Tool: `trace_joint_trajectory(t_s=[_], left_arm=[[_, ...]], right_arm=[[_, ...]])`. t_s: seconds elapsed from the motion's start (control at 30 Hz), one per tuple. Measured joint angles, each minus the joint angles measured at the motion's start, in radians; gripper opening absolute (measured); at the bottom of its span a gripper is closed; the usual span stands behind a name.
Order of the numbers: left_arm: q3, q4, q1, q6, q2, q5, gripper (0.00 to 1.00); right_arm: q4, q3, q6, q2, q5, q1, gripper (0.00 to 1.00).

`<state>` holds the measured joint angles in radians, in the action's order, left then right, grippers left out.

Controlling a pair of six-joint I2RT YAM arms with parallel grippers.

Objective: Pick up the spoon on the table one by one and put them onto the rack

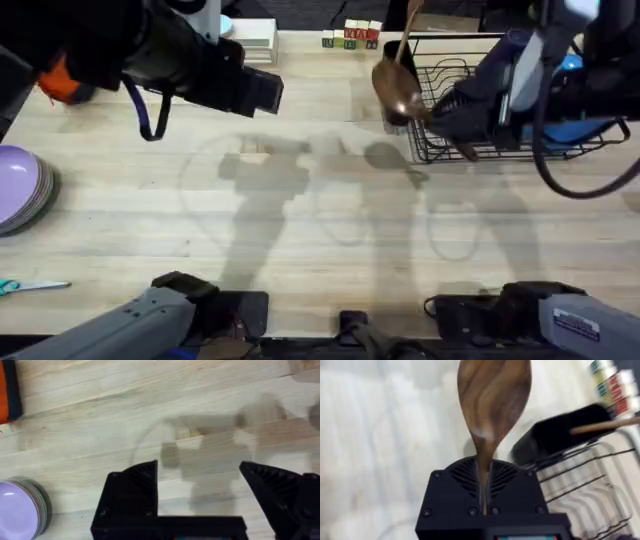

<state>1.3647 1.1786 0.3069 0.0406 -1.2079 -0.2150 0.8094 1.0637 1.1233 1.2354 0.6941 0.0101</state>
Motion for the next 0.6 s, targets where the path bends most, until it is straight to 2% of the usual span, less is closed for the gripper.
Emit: trace_joint_trajectory(t_s=[0.33, 0.6], left_arm=[[0.0, 0.0, 0.0, 0.0, 0.0, 0.0, 0.993], [0.0, 0.0, 0.0, 0.0, 0.0, 0.0, 0.993]], right_arm=[[-0.401, 0.0, -0.186, 0.01, 0.07, 0.003, 0.032], [-0.681, 0.0, -0.374, 0.081, 0.084, 0.006, 0.032]])
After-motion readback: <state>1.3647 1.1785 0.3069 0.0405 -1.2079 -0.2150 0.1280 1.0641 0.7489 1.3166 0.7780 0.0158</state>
